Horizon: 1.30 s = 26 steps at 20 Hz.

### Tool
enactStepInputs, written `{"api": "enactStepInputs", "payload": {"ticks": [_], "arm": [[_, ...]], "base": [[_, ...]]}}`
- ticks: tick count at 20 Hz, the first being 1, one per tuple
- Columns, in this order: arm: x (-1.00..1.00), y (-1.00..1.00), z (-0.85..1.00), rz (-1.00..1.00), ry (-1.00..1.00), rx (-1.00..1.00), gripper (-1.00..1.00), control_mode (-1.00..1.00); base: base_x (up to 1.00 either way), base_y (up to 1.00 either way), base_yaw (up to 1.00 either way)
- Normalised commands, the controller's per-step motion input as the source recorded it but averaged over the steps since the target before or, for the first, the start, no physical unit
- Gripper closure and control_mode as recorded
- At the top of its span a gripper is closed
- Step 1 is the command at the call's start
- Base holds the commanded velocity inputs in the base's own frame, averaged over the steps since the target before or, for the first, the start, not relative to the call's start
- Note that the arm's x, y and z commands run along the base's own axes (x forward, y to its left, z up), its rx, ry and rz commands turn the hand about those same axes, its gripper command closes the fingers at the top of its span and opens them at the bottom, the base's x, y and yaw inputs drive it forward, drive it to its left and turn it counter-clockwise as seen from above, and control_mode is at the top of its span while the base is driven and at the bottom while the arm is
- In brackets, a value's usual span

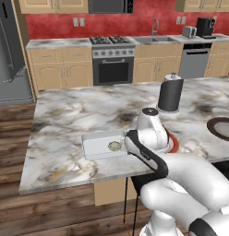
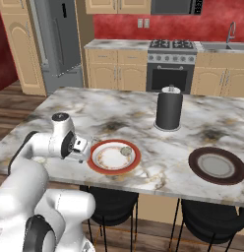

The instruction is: Place two dumplings into each of the tupperware containers and then place the containers in the fridge.

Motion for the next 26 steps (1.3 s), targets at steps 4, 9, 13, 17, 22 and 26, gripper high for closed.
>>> {"api": "enactStepInputs", "payload": {"ticks": [4,9,13,17,22,26], "arm": [[0.37,-0.72,1.0,-0.01,0.37,0.0,-1.0,-1.0],[0.8,-0.73,0.83,-0.02,0.29,0.0,-1.0,-1.0],[0.9,-0.58,0.44,-0.04,0.24,0.0,-1.0,-1.0],[0.69,-0.21,-0.11,-0.1,0.11,0.0,-1.0,-1.0],[0.55,-0.24,-0.57,0.0,0.0,0.0,-1.0,-1.0],[0.38,-0.2,-0.74,0.0,-0.04,0.0,-1.0,-1.0]], "base": [[0.0,0.0,0.0],[0.0,0.0,0.0],[0.0,0.0,0.0],[0.0,0.0,0.0],[0.0,0.0,0.0],[0.0,0.0,0.0]]}}
